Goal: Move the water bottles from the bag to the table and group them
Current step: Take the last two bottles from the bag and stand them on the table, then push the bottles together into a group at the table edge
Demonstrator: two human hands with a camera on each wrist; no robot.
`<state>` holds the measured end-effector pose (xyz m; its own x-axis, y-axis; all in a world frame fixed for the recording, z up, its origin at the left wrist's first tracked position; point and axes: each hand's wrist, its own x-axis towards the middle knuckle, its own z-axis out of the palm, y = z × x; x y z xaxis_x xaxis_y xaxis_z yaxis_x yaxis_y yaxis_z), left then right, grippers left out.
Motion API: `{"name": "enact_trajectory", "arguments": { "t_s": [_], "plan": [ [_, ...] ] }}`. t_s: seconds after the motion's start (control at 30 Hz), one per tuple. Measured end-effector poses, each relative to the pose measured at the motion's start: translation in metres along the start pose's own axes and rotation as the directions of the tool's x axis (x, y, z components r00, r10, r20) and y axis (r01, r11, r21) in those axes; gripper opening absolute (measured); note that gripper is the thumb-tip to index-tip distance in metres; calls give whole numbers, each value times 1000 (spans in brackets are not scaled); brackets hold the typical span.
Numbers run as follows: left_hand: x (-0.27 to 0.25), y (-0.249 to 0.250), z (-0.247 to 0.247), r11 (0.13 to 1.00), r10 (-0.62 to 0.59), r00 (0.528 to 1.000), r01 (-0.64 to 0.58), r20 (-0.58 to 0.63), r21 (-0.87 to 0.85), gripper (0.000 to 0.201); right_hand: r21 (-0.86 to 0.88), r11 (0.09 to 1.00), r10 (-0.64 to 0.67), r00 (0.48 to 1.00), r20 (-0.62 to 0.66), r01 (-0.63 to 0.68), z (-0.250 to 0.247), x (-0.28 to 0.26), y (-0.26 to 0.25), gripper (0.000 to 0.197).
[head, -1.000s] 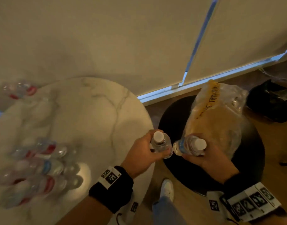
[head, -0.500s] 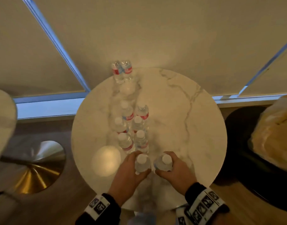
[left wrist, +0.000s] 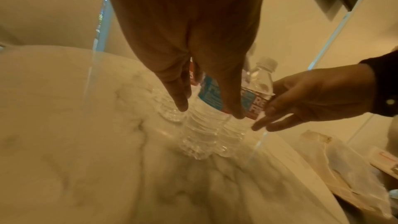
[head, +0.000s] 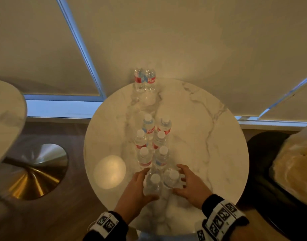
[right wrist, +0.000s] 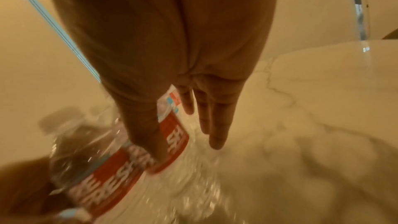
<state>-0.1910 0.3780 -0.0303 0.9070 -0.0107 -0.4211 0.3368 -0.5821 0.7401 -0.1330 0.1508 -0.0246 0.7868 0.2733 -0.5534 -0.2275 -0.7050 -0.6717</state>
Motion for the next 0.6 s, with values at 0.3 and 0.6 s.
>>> {"name": "enact_trajectory", "arguments": {
  "t_s": [0.3,0.6],
  "plan": [
    [25,13,-111,979,45,916,40,-400,202,21,-153,984,-126,959,-253,89,-105,46,-72,28],
    [161,106,-144,925,188,980,-155,-63,347,50,-605,794,-168,978,-121,62,-106,130,-166,51]
  ]
}}
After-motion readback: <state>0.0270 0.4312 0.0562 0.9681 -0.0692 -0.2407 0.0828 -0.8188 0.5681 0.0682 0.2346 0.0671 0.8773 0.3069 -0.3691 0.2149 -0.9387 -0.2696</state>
